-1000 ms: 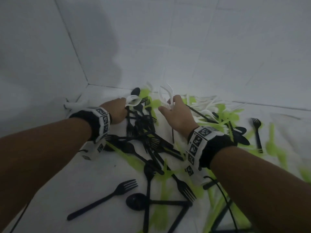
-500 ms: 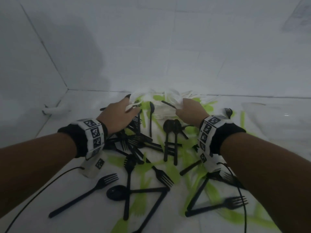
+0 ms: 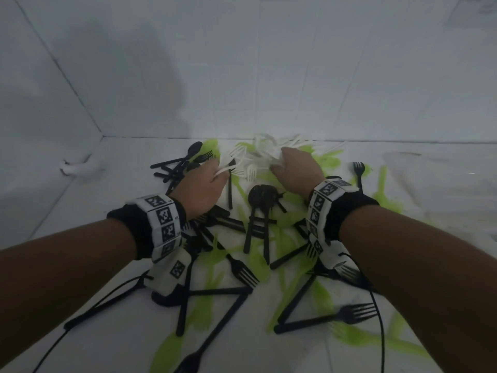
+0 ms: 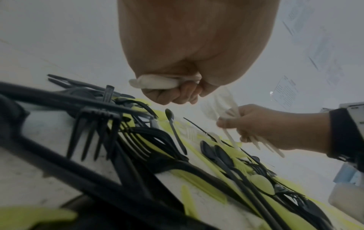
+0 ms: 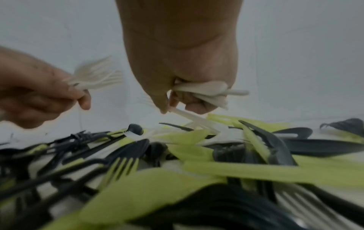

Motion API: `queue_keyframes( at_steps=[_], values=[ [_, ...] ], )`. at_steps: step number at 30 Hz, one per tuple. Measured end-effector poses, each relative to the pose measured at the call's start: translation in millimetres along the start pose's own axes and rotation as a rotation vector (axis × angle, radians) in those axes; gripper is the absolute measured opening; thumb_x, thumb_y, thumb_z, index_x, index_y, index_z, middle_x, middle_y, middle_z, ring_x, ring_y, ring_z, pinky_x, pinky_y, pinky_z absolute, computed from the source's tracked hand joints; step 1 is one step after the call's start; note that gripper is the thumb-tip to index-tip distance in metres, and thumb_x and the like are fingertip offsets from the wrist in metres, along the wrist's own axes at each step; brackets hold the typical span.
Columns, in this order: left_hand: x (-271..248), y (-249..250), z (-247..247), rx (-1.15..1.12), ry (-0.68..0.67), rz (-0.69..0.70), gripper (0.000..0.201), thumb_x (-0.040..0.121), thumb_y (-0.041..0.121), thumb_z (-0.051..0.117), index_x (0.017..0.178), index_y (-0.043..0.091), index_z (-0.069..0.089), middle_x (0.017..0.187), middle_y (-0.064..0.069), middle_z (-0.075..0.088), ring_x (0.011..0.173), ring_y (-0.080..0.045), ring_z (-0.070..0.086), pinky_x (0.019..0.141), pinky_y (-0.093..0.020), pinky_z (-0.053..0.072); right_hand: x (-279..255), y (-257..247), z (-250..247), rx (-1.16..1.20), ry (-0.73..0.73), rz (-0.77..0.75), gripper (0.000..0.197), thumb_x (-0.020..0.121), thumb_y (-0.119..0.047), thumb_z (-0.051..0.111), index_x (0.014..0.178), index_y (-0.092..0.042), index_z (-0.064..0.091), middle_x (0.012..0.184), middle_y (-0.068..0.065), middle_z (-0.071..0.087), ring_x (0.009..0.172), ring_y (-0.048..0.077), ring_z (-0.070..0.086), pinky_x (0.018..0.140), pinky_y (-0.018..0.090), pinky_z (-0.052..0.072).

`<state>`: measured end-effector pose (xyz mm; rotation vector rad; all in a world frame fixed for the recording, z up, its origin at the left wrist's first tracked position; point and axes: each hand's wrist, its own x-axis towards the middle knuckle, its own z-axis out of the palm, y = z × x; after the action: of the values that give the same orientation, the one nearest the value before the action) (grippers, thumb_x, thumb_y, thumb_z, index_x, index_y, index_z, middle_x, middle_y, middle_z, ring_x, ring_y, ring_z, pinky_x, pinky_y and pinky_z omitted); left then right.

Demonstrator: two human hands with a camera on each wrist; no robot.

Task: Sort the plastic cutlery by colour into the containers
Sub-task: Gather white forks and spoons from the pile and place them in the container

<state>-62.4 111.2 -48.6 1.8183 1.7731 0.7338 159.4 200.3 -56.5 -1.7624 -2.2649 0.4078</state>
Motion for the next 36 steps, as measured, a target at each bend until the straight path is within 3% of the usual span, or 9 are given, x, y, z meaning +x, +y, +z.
queue_keyframes(
  at_steps=[5,10,15,18,22,25,29,32,36],
  values=[
    [-1.8,-4.8,-7.5,-0.158,0.024,-0.106,0.047,0.097,0.05,0.044,0.11,0.006,0.057,0.096,-0.008,0.067,0.088,-0.025,0.064,0.084,-0.041,0.05,-2.1,-13.8,-27.8,0.333,0.259,0.092,0.027,0.101,-0.034,0.052,0.101,-0.006,0.053,0.097,0.006,0.06,0.082,0.024,0.055,0.069,0.033,0.039],
    [2.7,3.4,-7.2,-0.448,0.029,-0.236,0.027,0.09,0.047,0.052,0.085,0.021,0.047,0.077,0.005,0.046,0.068,-0.015,0.044,0.068,-0.035,0.037,-21.5,-27.9,-46.4,0.756,0.226,0.127,0.024,0.094,-0.023,0.056,0.117,-0.015,0.054,0.087,0.001,0.069,0.069,0.009,0.064,0.054,0.021,0.046],
    [4.4,26.3,2.8,-0.598,-0.002,-0.21,0.015,0.1,0.023,0.054,0.093,0.011,0.053,0.077,-0.004,0.053,0.057,-0.012,0.046,0.051,-0.023,0.038,-51.7,-29.1,-36.0,0.875,0.145,0.166,0.009,0.078,-0.019,0.059,0.082,-0.011,0.059,0.065,0.001,0.063,0.06,0.016,0.056,0.063,0.034,0.045],
    [2.1,39.5,10.9,-0.614,-0.055,-0.167,0.018,0.104,0.024,0.05,0.097,0.01,0.058,0.086,-0.004,0.06,0.06,-0.012,0.053,0.051,-0.022,0.042,-75.3,-25.7,-31.4,0.92,0.177,0.24,0.011,0.076,-0.02,0.062,0.082,-0.013,0.056,0.071,-0.003,0.058,0.066,0.014,0.053,0.065,0.031,0.044],
    [-7.3,59.7,25.3,-0.684,-0.131,-0.11,0.023,0.104,0.027,0.051,0.089,0.016,0.038,0.073,-0.001,0.037,0.05,-0.011,0.031,0.045,-0.026,0.025,-111.9,-16.5,-32.1,0.974,0.218,0.322,0.019,0.092,-0.016,0.057,0.074,-0.013,0.054,0.057,-0.005,0.052,0.053,0.011,0.049,0.058,0.027,0.042],
    [-17.1,76.3,38.7,-0.712,-0.19,-0.105,0.016,0.103,0.028,0.048,0.093,0.022,0.038,0.074,0.001,0.035,0.054,-0.012,0.031,0.047,-0.027,0.025,-138.3,-9.6,-33.9,1.027,0.315,0.358,0.019,0.097,-0.016,0.056,0.078,-0.013,0.055,0.058,-0.001,0.051,0.049,0.009,0.049,0.053,0.022,0.043],
    [-26.2,97.8,57.8,-0.712,-0.242,-0.083,0.009,0.103,0.027,0.045,0.098,0.02,0.042,0.08,-0.002,0.038,0.06,-0.013,0.034,0.049,-0.028,0.028,-162.4,8.6,-36.3,1.044,0.447,0.446,0.023,0.098,-0.022,0.06,0.077,-0.012,0.061,0.056,-0.005,0.058,0.055,0.009,0.055,0.067,0.031,0.046],
    [-31.9,114.9,70.0,-0.629,-0.241,-0.051,0.017,0.103,0.026,0.048,0.091,0.017,0.041,0.078,-0.004,0.049,0.055,-0.013,0.04,0.05,-0.027,0.033,-169.5,26.9,-41.9,1.079,0.483,0.49,0.017,0.095,-0.017,0.062,0.078,-0.012,0.06,0.054,-0.013,0.051,0.056,0.011,0.05,0.063,0.032,0.043],
    [-38.8,136.7,87.2,-0.586,-0.242,-0.01,0.017,0.107,0.025,0.046,0.098,0.011,0.051,0.083,-0.005,0.063,0.058,-0.011,0.048,0.055,-0.024,0.043,-173.7,51.0,-49.6,1.176,0.447,0.514,0.019,0.093,-0.015,0.066,0.077,-0.013,0.055,0.061,-0.004,0.044,0.056,0.014,0.041,0.057,0.031,0.037]
  ],
)
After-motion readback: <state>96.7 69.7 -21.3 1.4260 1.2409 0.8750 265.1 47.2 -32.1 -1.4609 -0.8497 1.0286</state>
